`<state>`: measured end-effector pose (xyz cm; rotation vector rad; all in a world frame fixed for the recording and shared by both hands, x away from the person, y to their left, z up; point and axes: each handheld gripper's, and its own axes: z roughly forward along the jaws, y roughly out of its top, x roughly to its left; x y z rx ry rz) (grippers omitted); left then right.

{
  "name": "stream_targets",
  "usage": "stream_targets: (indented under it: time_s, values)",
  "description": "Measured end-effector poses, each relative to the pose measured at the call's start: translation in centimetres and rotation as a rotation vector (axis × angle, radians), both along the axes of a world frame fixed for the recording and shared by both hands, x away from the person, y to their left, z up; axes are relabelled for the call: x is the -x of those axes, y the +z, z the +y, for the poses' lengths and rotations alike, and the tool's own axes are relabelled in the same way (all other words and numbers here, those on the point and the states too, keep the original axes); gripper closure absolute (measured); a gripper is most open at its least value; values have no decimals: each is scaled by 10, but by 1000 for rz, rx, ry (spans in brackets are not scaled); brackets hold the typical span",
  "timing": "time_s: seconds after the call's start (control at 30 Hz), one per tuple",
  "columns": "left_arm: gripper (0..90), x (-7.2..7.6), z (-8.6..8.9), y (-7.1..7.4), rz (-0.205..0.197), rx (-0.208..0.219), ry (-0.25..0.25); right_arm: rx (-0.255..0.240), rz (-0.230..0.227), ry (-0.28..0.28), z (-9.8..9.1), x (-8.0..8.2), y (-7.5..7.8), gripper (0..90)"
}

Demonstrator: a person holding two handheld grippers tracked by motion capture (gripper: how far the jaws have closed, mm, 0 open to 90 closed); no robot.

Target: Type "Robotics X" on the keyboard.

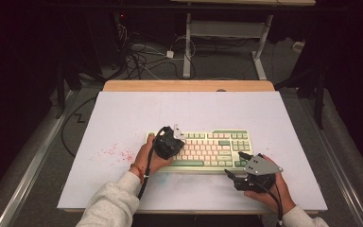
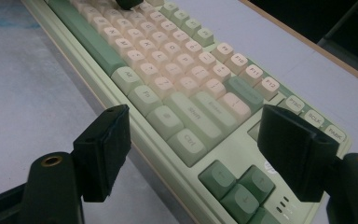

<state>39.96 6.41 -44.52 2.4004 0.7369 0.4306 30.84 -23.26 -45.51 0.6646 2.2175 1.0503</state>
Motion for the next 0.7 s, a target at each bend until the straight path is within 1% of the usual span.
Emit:
stream_targets:
  time_s: [0.07, 0.13, 0.2, 0.37, 0.5, 0.6, 0.67, 0.7]
  values:
    - [874, 0, 1, 1, 0, -7, -6, 1, -2, -1, 0, 0, 0, 261]
    - [874, 1, 1, 1, -3, -4, -7, 0, -4, -2, -1, 0, 1, 261]
    - [873, 2, 2, 3, -13, 11, -6, 0, -6, -3, -1, 0, 1, 261]
    - [856, 5, 4, 6, -28, 16, -8, -3, -9, -5, -1, 0, 1, 261]
    - [855, 9, 6, 10, -48, 22, -17, -3, -9, -6, -2, 0, 2, 262]
    - [831, 12, 8, 13, -64, 30, -25, -4, -8, -5, -1, 0, 2, 262]
    - [817, 14, 9, 14, -81, 30, -17, -5, -8, -5, -1, 1, 2, 263]
    - [811, 14, 10, 15, -84, 32, -17, -5, -8, -5, -1, 1, 2, 263]
